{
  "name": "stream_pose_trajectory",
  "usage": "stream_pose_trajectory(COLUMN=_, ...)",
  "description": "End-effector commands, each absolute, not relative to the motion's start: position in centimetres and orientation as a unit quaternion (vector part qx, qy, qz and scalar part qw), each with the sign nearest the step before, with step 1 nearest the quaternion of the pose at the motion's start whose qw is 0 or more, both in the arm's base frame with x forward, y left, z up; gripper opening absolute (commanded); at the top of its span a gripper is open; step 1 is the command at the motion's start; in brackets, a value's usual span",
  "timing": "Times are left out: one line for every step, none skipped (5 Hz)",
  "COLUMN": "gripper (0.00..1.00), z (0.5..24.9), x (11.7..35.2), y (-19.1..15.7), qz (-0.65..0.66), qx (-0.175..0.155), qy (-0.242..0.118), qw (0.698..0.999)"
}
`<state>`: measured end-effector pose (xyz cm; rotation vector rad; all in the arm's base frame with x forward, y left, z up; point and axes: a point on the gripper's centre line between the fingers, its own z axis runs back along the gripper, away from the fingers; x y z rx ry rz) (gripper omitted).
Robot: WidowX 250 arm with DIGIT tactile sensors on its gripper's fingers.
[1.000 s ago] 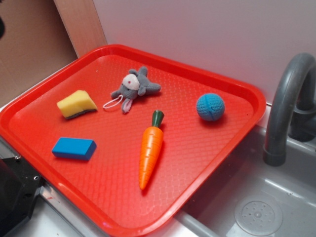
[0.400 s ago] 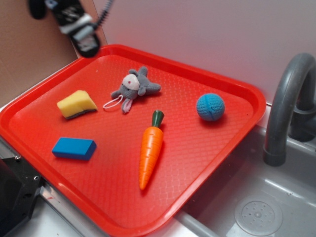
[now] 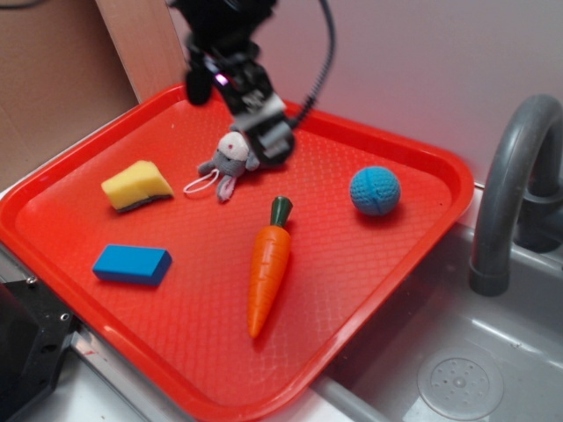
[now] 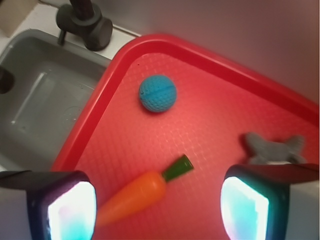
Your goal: Grab the blue ball.
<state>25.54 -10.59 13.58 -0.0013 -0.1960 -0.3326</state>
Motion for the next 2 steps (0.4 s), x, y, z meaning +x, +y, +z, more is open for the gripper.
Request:
stream_pose_trajectory(gripper=1.00, z=10.7, x=29.8, y=-11.4, qz=-0.151, qx=0.018, qy=-0.117, qw=0.981)
stream_pose_trajectory(gripper=1.00, z=9.2, x=31.4, y=-11.2, qz=-0.141, qx=0.018, qy=-0.123, qw=0.982)
